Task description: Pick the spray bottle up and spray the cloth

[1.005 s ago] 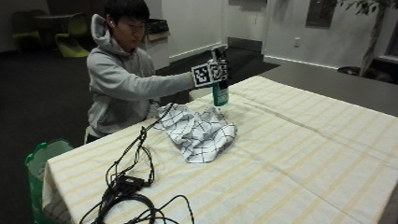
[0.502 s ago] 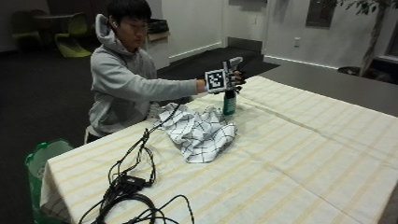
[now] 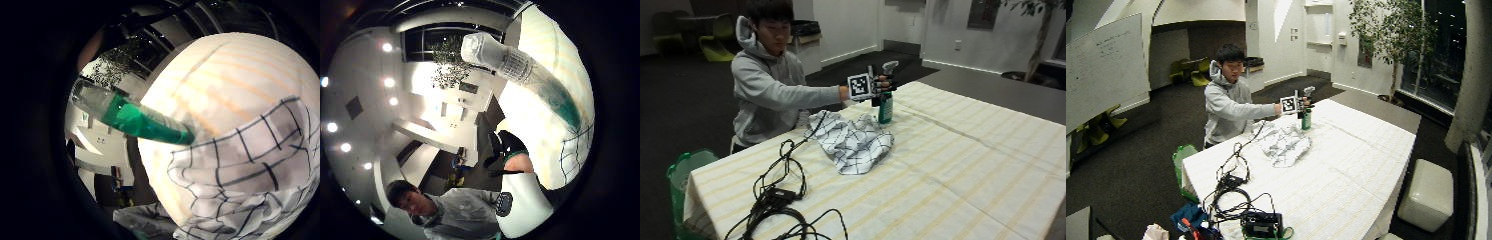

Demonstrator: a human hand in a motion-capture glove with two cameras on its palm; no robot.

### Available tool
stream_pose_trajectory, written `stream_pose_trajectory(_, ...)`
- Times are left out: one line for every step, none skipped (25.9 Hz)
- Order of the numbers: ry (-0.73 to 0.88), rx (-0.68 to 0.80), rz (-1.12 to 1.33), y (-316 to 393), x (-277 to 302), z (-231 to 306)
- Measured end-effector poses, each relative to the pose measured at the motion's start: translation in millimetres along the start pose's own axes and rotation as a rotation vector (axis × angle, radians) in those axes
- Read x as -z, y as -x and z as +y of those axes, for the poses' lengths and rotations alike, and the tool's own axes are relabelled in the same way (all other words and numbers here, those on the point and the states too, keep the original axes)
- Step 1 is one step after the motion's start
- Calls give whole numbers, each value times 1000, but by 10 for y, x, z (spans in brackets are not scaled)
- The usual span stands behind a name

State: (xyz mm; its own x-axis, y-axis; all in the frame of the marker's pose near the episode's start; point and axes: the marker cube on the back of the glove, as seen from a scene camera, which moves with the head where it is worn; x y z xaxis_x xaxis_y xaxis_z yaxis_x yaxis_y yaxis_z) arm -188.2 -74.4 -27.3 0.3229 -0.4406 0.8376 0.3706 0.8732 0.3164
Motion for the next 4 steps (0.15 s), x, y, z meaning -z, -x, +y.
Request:
stream_pose_trajectory(-7,-1,-7,5,23,6)
stream_pose_trajectory(19,-2,-31,34,45,52)
stream_pose_trajectory(67,-5,-66,77,63,125)
stream_pose_trajectory(105,-6,-92,110,74,181)
